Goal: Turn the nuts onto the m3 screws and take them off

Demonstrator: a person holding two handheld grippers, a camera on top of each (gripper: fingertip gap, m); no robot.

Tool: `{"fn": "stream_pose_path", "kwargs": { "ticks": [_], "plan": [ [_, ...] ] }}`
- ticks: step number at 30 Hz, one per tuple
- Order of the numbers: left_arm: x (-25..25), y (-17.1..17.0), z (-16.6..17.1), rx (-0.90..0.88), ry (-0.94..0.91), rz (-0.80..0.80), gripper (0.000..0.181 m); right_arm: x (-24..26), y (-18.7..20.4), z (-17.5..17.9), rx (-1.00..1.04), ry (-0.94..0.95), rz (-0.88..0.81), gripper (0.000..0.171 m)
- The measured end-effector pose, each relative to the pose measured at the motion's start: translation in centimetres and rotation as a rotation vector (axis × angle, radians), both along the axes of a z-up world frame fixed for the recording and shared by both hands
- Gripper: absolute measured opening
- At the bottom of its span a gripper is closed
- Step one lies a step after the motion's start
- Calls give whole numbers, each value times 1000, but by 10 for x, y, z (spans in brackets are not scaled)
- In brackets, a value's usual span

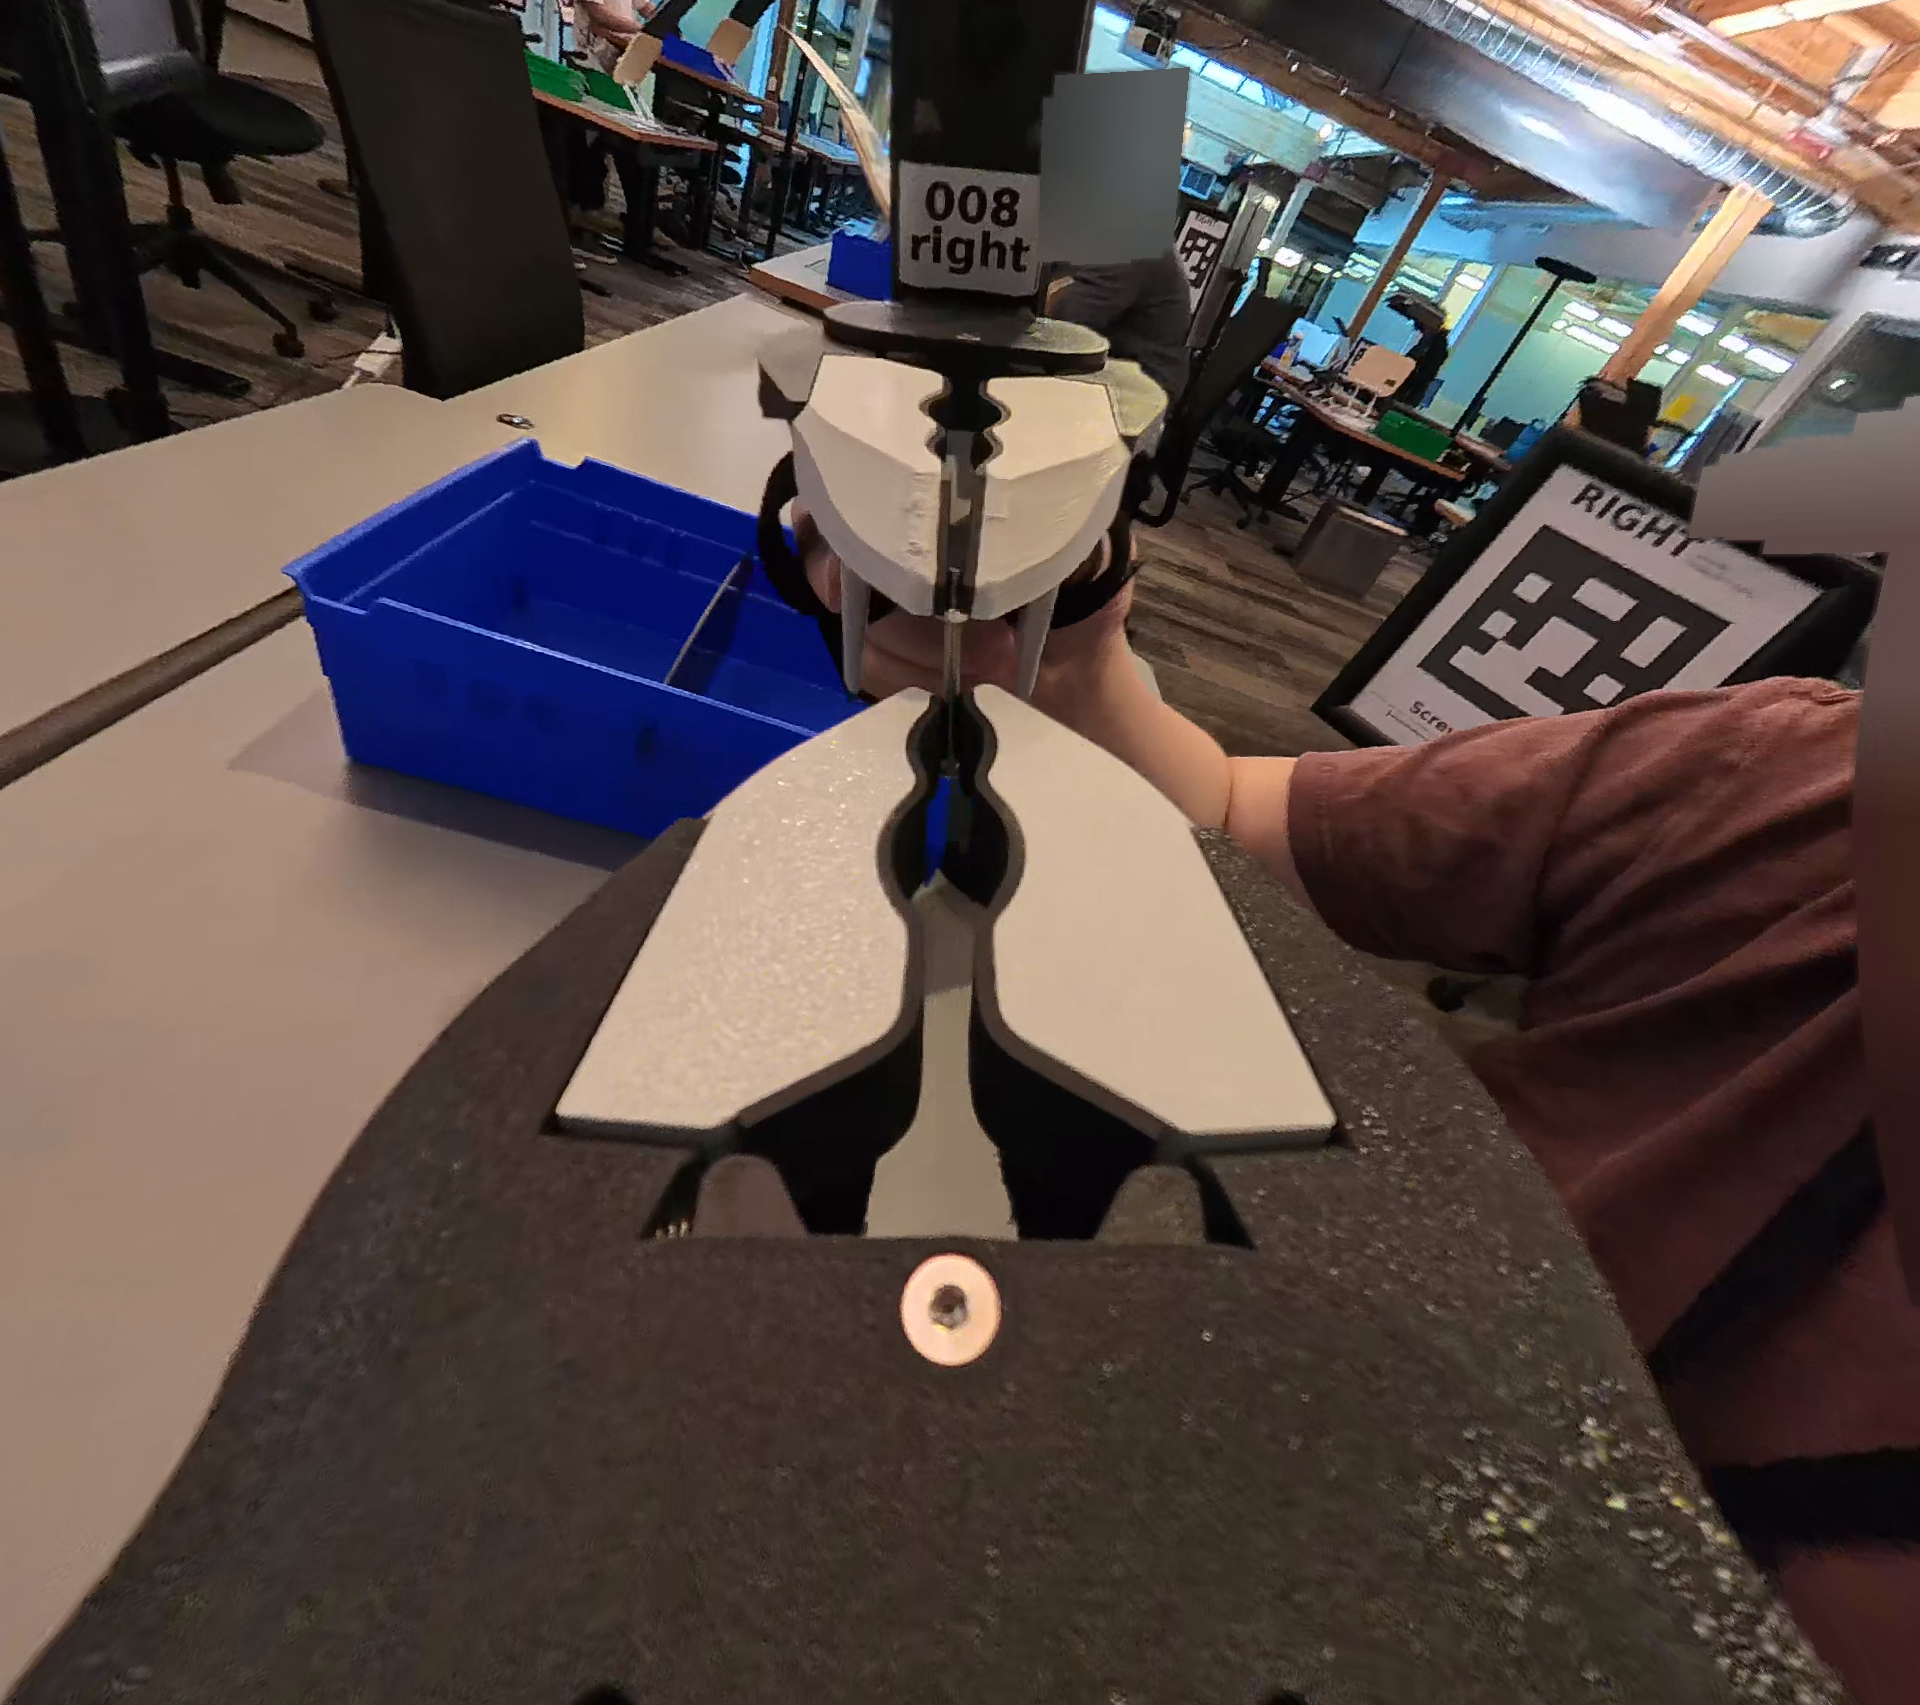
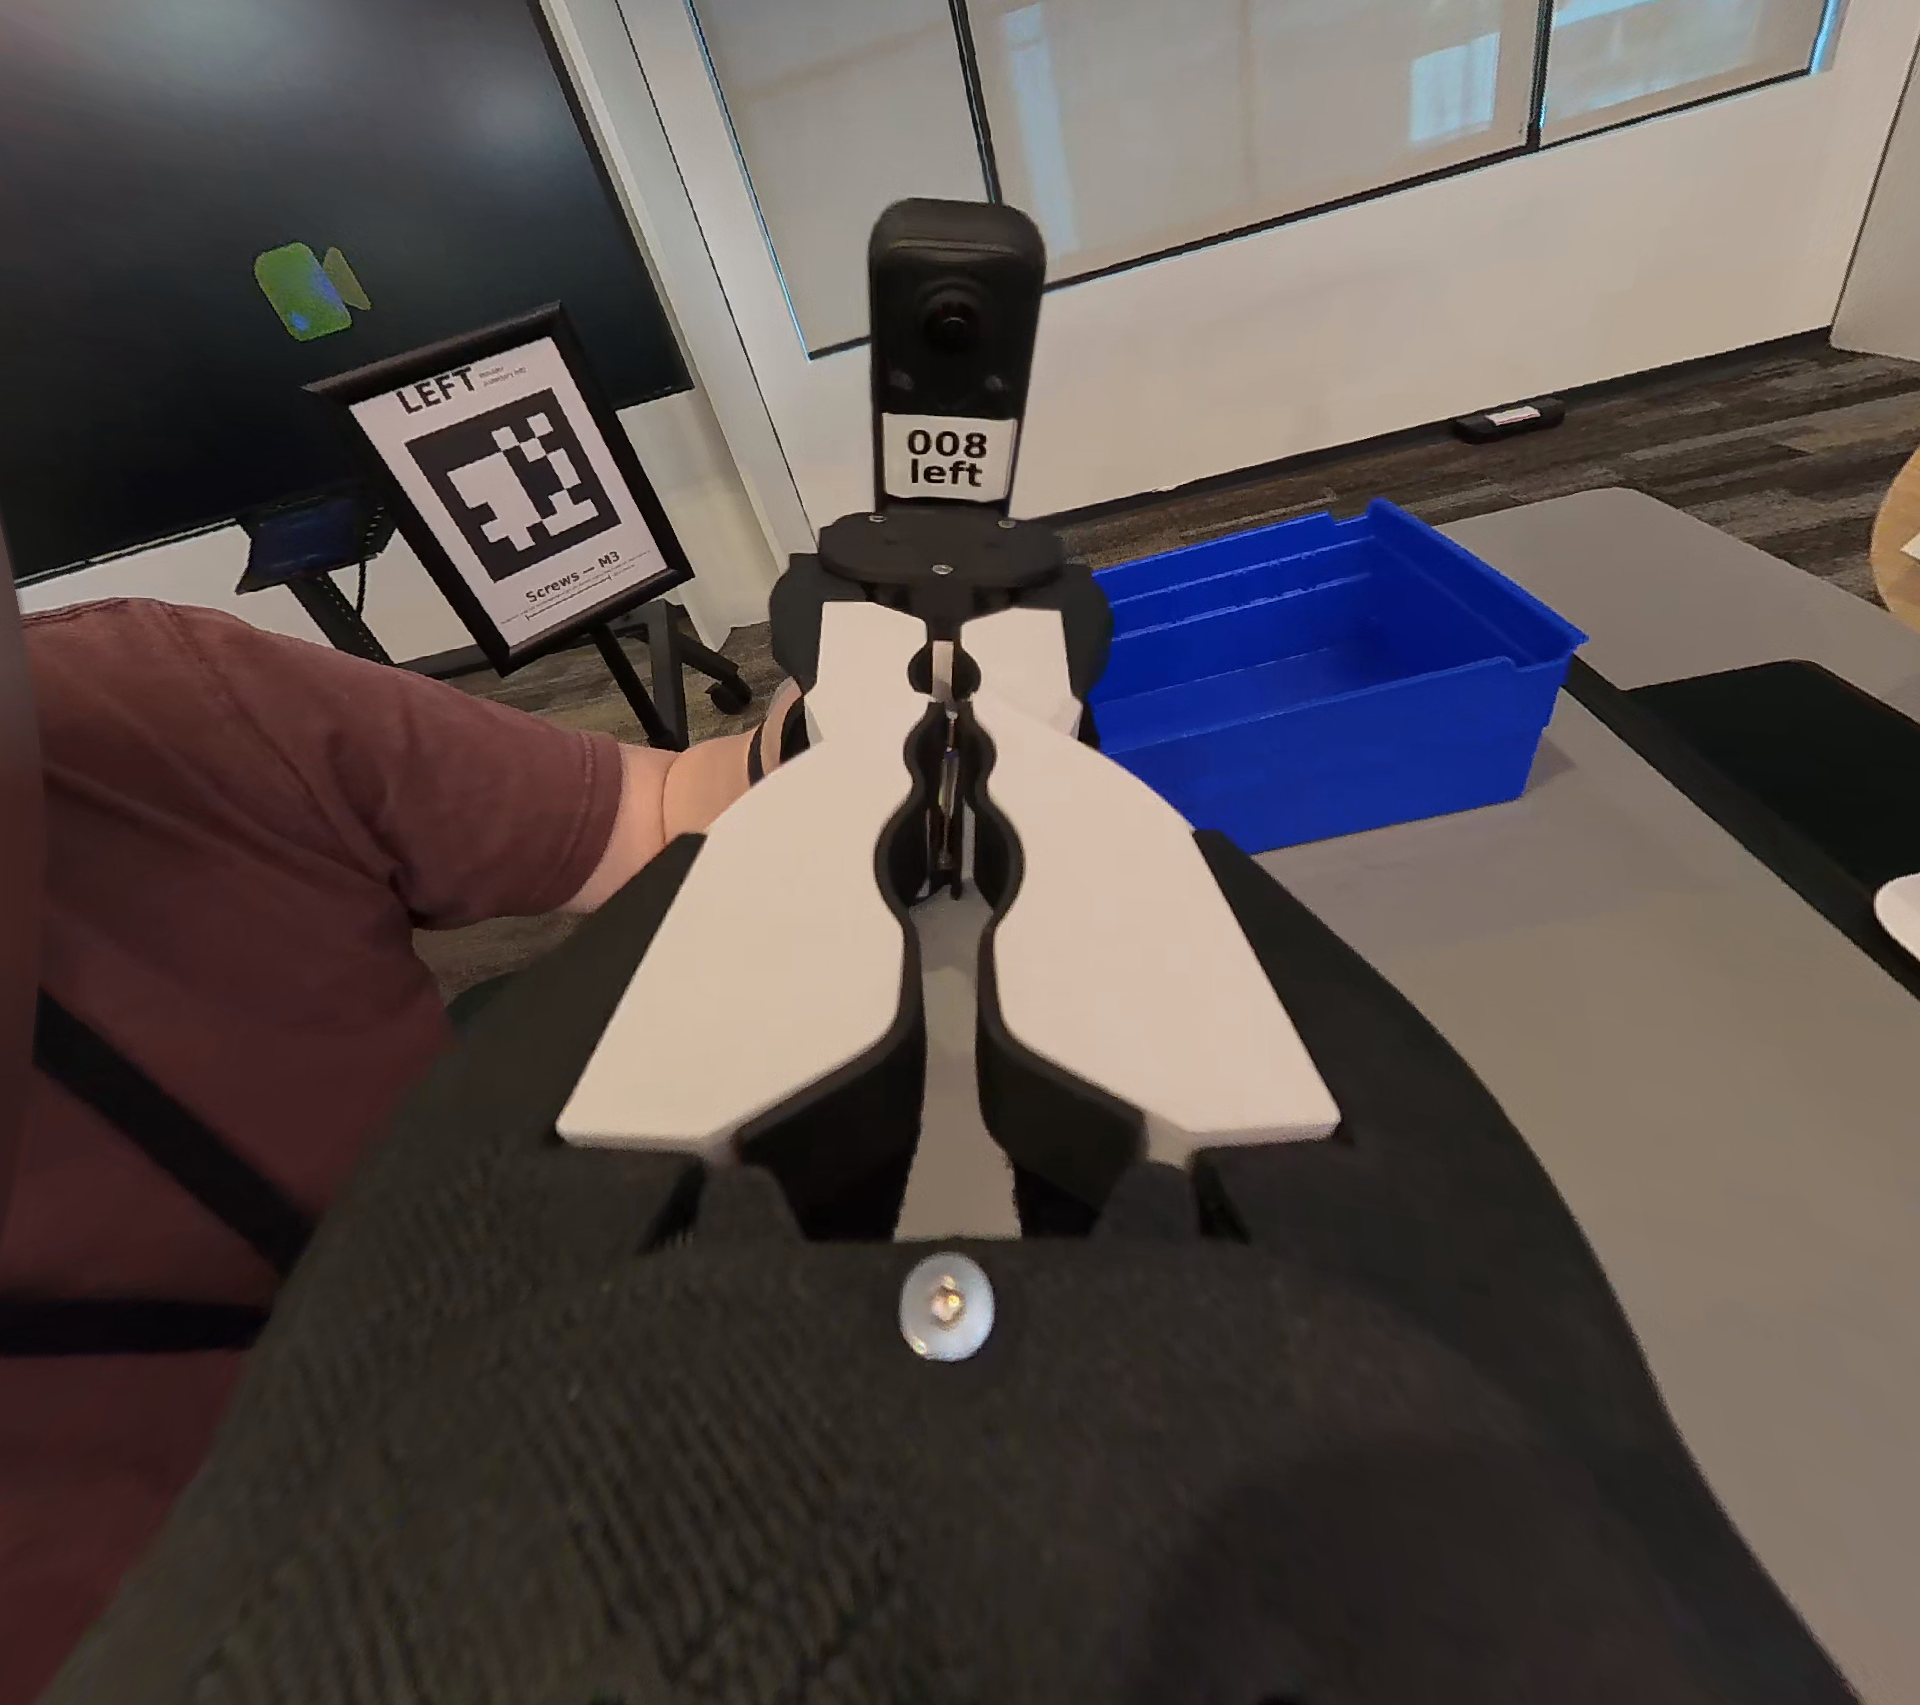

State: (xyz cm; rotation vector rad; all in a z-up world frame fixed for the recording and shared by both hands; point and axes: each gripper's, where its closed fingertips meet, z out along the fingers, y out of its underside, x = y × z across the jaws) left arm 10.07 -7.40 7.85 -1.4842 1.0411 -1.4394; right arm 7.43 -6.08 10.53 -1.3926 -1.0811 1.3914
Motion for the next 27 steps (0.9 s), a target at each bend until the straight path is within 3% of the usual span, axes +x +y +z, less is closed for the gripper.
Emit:
{"fn": "stream_pose_path", "kwargs": {
  "ticks": [4,7,10,27],
  "plan": [
    [-1,-1,2,-34,-17,-18,2,0,0,2,2,19,7,3],
    [-5,2,7,-22,-32,4,2,7,7,10,15,67,-33,24],
    [-9,5,11,-1,-36,38,2,9,12,7,49,36,-78,23],
    [-5,-5,15,49,-29,28,2,5,1,11,-44,114,45,22]
  ]
}}
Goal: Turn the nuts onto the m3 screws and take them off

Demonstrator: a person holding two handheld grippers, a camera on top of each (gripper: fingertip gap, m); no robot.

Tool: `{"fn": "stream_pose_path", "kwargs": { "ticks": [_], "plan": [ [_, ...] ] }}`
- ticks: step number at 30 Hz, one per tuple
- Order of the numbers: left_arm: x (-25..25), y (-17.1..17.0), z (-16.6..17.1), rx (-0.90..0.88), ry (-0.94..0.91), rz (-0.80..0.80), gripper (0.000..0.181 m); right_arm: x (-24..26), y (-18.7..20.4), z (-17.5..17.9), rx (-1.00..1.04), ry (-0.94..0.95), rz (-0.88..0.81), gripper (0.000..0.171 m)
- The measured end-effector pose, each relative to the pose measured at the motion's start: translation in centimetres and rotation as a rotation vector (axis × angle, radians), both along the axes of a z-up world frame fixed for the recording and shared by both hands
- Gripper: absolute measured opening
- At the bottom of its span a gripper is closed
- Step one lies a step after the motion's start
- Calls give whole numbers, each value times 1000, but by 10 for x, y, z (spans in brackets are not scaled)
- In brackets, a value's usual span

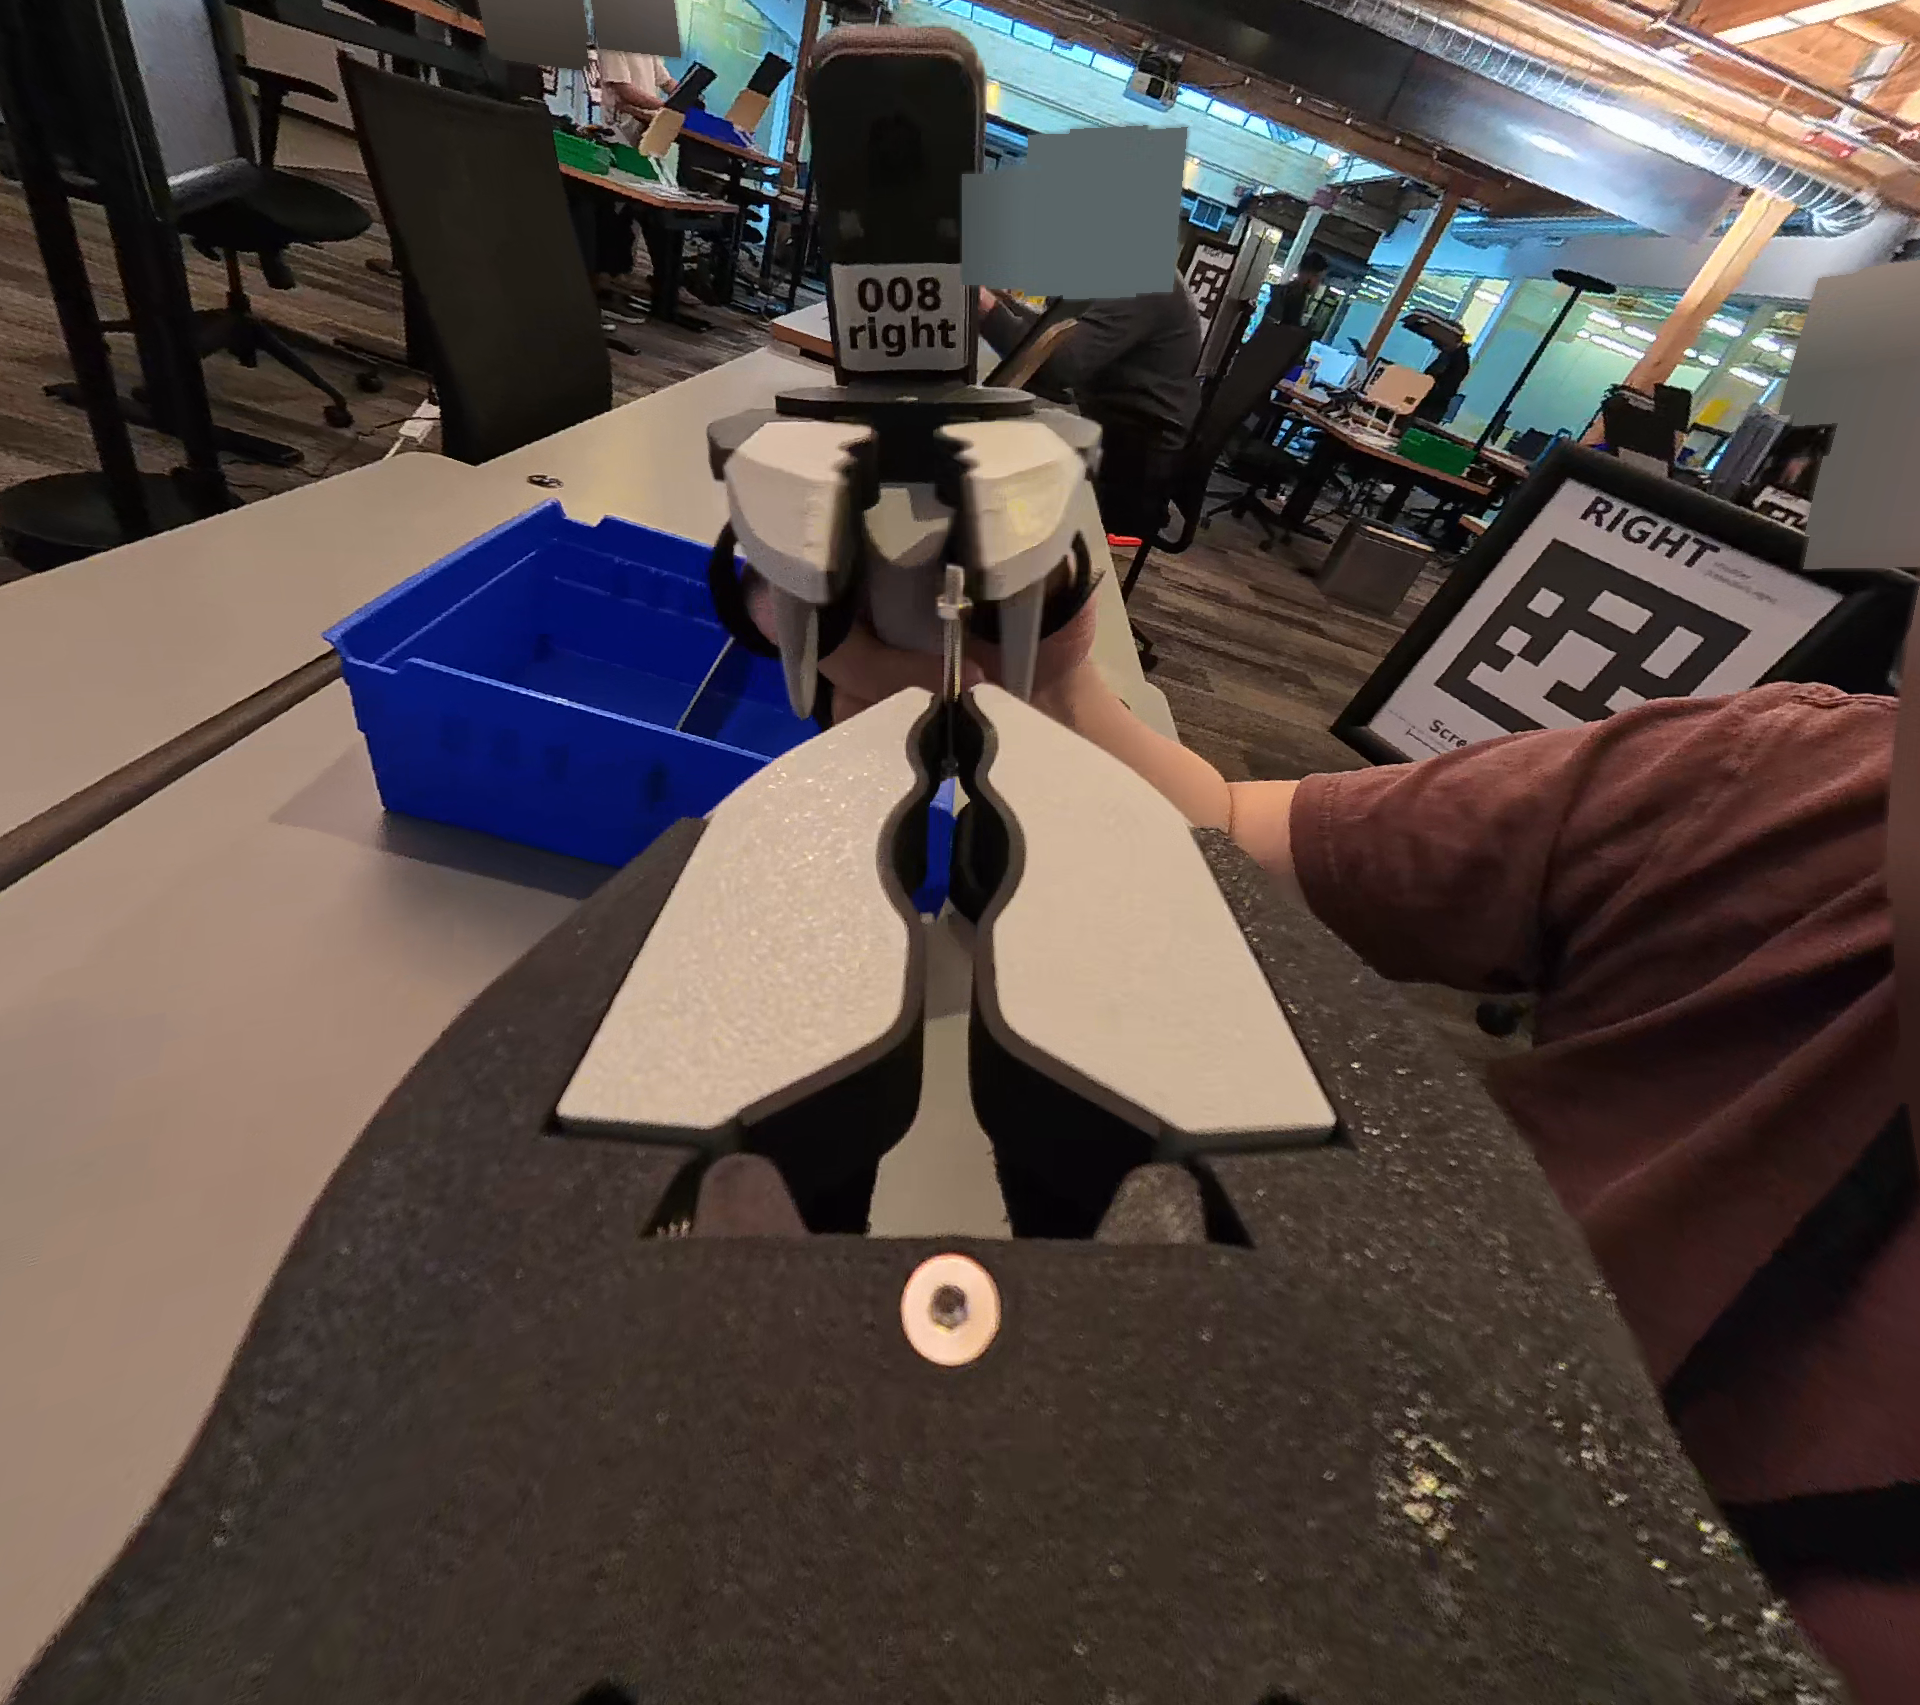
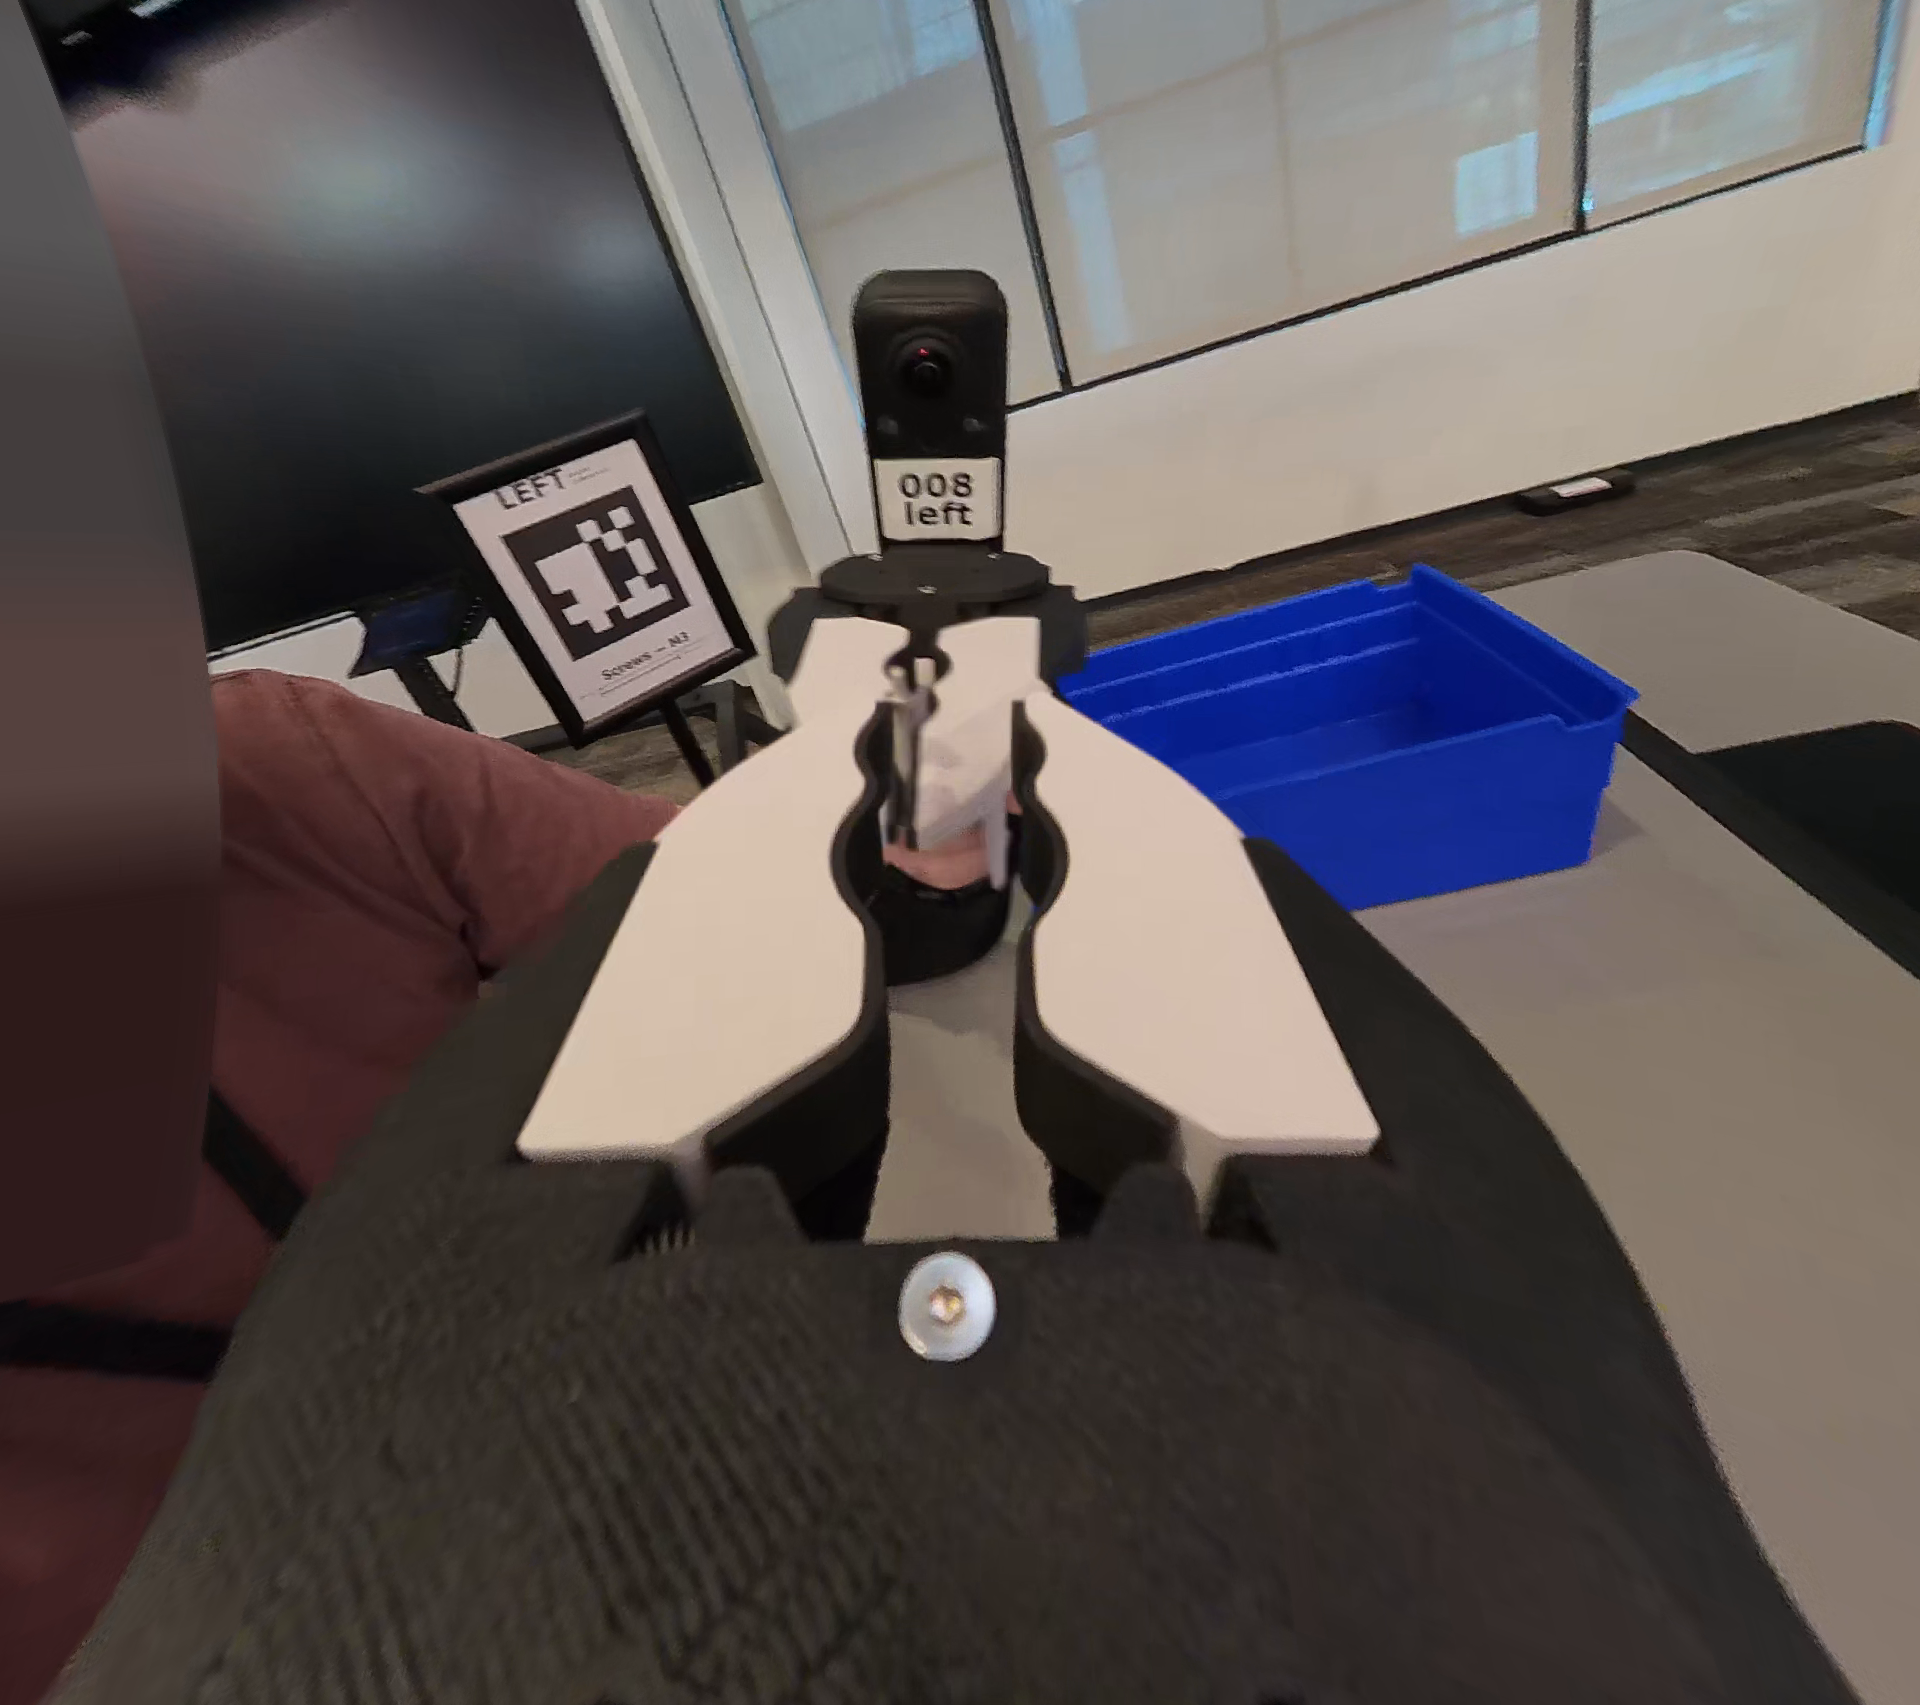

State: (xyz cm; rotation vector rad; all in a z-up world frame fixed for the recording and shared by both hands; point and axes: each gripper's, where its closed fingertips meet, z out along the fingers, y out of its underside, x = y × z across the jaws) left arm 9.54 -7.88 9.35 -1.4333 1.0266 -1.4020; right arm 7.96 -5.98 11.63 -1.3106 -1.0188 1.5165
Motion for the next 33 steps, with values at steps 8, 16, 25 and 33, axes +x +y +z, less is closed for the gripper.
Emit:
{"fn": "stream_pose_path", "kwargs": {
  "ticks": [8,16,25,33],
  "plan": [
    [4,-7,0,14,8,-27,2,-6,-8,-4,20,-17,41,25],
    [5,-8,-2,8,11,-39,2,-10,-17,-1,21,-3,75,22],
    [3,-8,1,21,6,-34,2,-1,-11,-1,20,-2,80,20],
    [5,-10,1,34,14,-26,2,-3,-11,-4,28,-7,76,25]
  ]
}}
